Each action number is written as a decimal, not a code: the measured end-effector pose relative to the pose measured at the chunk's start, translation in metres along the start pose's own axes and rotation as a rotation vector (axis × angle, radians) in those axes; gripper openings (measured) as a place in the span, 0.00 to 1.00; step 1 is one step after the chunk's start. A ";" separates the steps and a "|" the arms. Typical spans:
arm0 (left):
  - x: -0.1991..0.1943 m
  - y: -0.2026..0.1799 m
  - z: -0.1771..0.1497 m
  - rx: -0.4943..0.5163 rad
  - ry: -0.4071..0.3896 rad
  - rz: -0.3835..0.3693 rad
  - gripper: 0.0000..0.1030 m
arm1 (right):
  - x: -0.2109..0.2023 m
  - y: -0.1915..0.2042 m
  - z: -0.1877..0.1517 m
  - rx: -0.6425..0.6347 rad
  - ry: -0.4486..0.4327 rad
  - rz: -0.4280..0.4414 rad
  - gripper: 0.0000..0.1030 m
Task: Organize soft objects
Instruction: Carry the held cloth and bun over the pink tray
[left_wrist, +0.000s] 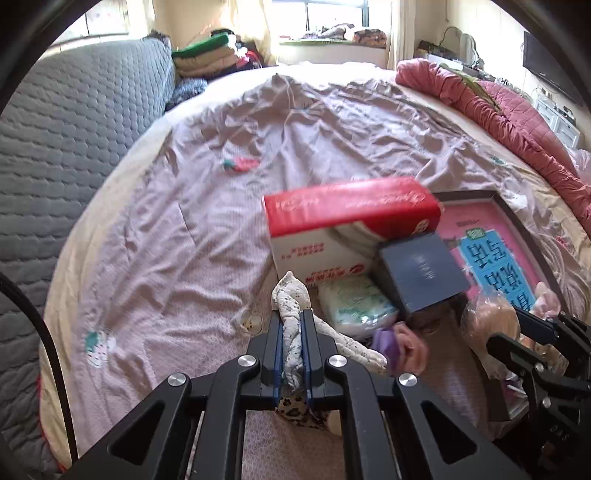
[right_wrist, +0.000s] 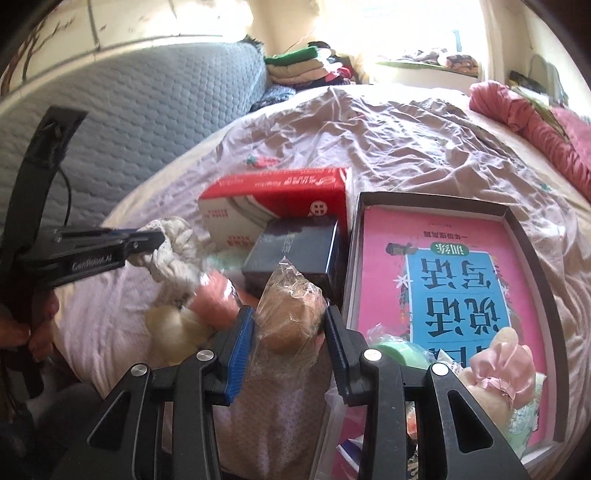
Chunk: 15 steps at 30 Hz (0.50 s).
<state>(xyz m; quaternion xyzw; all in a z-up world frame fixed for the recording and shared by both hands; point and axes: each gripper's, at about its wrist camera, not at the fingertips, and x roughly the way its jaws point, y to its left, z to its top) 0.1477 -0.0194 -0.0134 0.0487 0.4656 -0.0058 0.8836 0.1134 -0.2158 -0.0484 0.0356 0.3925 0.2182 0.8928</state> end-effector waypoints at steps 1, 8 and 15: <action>-0.006 -0.003 0.001 0.003 -0.008 0.006 0.08 | -0.003 -0.002 0.001 0.008 -0.004 0.002 0.39; -0.036 -0.022 0.011 0.030 -0.045 0.004 0.08 | -0.032 -0.016 0.010 0.053 -0.064 0.011 0.39; -0.064 -0.051 0.014 0.083 -0.078 0.011 0.08 | -0.062 -0.033 0.014 0.100 -0.128 0.031 0.39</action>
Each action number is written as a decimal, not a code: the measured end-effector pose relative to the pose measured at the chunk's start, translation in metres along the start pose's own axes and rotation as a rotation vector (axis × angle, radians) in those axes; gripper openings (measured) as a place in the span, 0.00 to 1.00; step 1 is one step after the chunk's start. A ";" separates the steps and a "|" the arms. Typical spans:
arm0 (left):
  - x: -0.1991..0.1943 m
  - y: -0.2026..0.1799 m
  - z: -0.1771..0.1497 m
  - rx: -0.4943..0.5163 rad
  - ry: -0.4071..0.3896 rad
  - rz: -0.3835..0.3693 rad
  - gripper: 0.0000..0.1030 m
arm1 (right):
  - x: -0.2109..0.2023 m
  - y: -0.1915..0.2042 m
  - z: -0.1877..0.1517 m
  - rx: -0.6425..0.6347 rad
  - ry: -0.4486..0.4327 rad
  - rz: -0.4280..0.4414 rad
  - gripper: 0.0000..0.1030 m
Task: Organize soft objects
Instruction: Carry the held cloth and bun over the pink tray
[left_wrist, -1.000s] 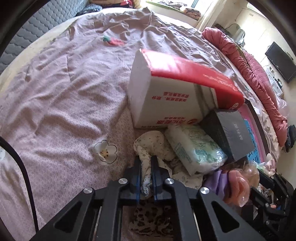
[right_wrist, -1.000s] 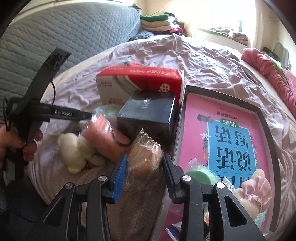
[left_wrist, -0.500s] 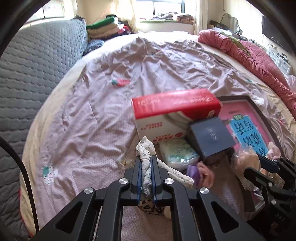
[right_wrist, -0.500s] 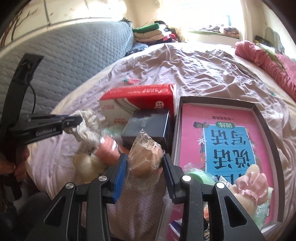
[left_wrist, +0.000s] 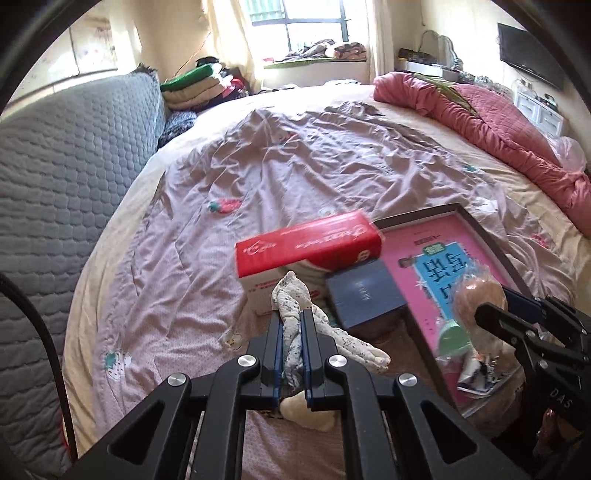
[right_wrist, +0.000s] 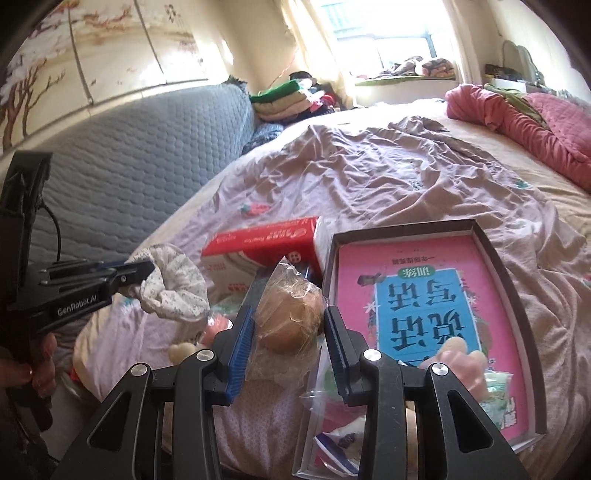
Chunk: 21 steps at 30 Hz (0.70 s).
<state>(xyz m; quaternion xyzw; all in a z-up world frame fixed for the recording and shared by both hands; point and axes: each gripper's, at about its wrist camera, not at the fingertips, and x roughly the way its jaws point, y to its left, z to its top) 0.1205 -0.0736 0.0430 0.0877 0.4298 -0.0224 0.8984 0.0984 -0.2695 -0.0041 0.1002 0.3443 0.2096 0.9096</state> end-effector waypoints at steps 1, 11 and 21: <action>-0.003 -0.003 0.001 0.004 -0.004 -0.003 0.08 | -0.003 -0.002 0.001 0.004 -0.005 0.004 0.39; -0.026 -0.056 0.016 0.067 -0.033 -0.037 0.08 | -0.051 -0.033 0.006 0.032 -0.078 -0.024 0.39; -0.035 -0.105 0.018 0.120 -0.039 -0.071 0.08 | -0.083 -0.062 0.003 0.059 -0.103 -0.060 0.39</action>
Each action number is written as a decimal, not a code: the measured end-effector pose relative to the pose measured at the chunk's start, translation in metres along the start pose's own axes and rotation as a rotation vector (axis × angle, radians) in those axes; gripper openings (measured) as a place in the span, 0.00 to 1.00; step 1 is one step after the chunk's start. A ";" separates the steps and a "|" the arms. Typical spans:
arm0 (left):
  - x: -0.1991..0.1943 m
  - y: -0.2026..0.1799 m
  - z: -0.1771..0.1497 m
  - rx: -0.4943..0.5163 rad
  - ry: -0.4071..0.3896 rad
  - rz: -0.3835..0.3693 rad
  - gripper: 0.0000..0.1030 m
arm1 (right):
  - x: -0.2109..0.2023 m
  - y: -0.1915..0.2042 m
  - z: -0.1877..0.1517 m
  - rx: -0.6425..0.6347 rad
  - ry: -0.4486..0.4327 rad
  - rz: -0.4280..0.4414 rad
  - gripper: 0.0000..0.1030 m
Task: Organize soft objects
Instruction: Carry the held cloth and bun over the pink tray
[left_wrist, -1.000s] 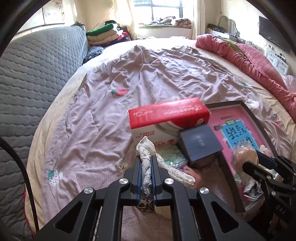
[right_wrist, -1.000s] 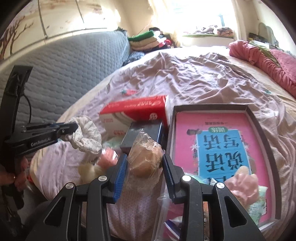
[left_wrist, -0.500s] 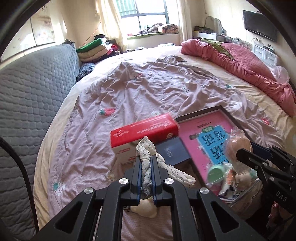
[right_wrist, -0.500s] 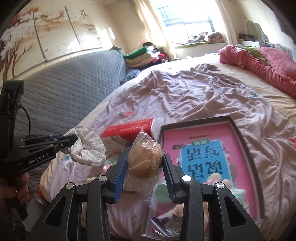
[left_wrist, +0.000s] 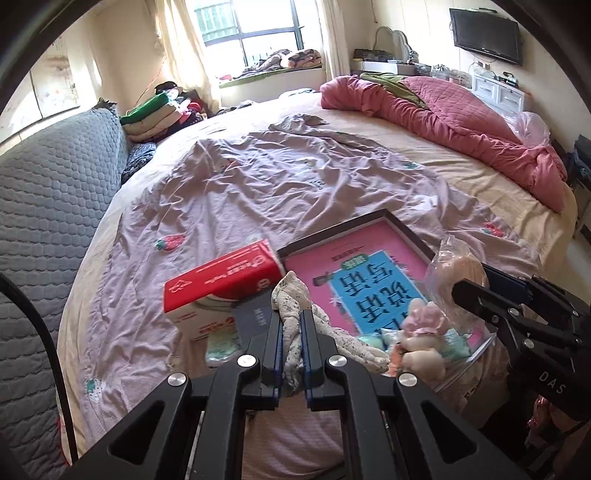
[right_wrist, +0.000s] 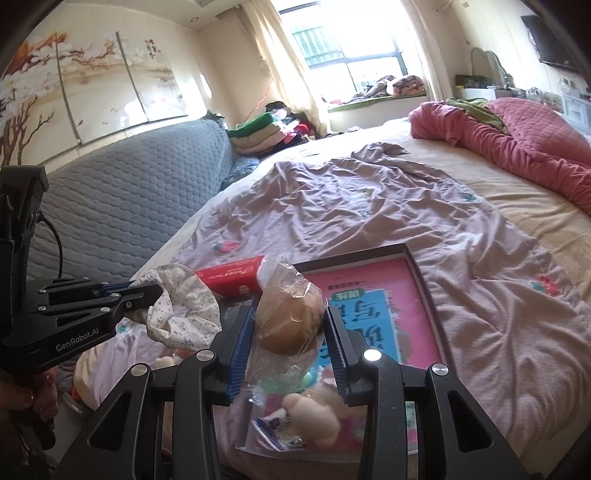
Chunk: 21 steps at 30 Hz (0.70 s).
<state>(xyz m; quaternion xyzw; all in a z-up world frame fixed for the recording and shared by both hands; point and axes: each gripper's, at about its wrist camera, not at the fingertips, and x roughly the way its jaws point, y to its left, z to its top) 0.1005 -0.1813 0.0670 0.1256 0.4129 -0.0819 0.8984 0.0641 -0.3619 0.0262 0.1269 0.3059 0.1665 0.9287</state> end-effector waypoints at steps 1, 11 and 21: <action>0.000 -0.002 0.000 0.002 0.001 -0.002 0.08 | -0.001 -0.001 0.000 0.001 0.000 -0.001 0.39; 0.009 -0.031 0.001 0.025 0.015 -0.016 0.08 | -0.012 -0.025 0.002 0.010 -0.018 -0.028 0.39; 0.041 -0.049 -0.005 0.020 0.064 -0.044 0.08 | -0.013 -0.059 -0.006 0.010 -0.003 -0.102 0.39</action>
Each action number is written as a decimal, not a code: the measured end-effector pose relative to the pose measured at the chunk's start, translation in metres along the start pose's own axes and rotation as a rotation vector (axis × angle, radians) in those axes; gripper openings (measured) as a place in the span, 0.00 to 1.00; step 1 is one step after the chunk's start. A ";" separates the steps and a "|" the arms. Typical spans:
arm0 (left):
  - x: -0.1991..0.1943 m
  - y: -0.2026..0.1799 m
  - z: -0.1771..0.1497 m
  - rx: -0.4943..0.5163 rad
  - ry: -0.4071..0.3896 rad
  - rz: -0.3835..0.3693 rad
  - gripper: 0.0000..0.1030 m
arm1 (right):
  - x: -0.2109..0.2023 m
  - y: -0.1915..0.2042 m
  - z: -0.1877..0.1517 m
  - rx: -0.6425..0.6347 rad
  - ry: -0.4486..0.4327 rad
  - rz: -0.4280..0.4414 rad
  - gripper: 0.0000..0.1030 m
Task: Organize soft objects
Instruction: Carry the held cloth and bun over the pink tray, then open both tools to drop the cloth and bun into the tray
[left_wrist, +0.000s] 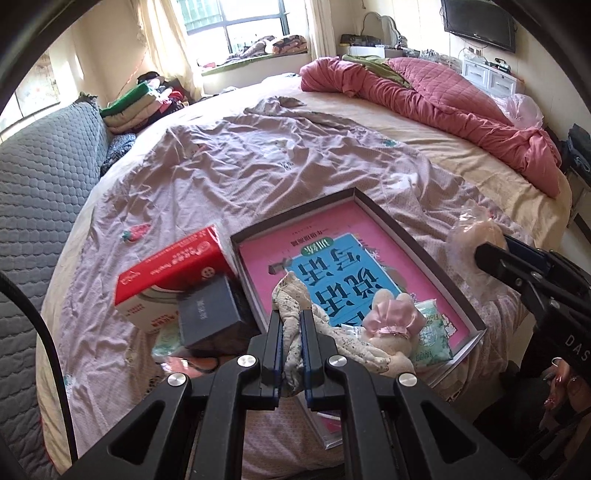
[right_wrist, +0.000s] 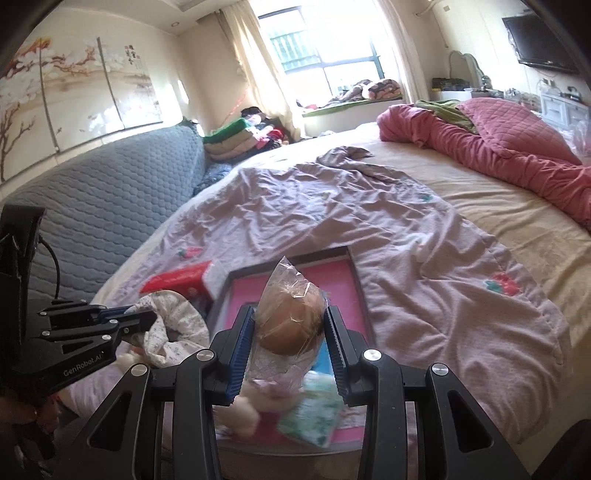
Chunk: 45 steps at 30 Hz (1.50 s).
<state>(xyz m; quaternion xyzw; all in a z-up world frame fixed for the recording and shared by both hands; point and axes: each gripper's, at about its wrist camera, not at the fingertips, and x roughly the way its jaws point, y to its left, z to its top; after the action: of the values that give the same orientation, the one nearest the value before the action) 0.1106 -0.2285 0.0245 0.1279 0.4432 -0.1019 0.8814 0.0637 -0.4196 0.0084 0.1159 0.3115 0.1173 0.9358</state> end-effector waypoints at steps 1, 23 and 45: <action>0.006 -0.002 0.000 0.002 0.006 -0.004 0.08 | 0.002 -0.004 -0.003 0.001 0.008 -0.004 0.39; 0.074 -0.017 -0.015 0.023 0.104 -0.002 0.09 | 0.066 -0.011 -0.044 -0.112 0.154 -0.072 0.40; 0.076 -0.015 -0.013 0.000 0.087 -0.082 0.19 | 0.072 -0.012 -0.043 -0.056 0.137 -0.030 0.62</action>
<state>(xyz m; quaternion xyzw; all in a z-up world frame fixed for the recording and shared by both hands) 0.1406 -0.2440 -0.0460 0.1141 0.4862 -0.1320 0.8563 0.0955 -0.4034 -0.0684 0.0766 0.3731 0.1193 0.9169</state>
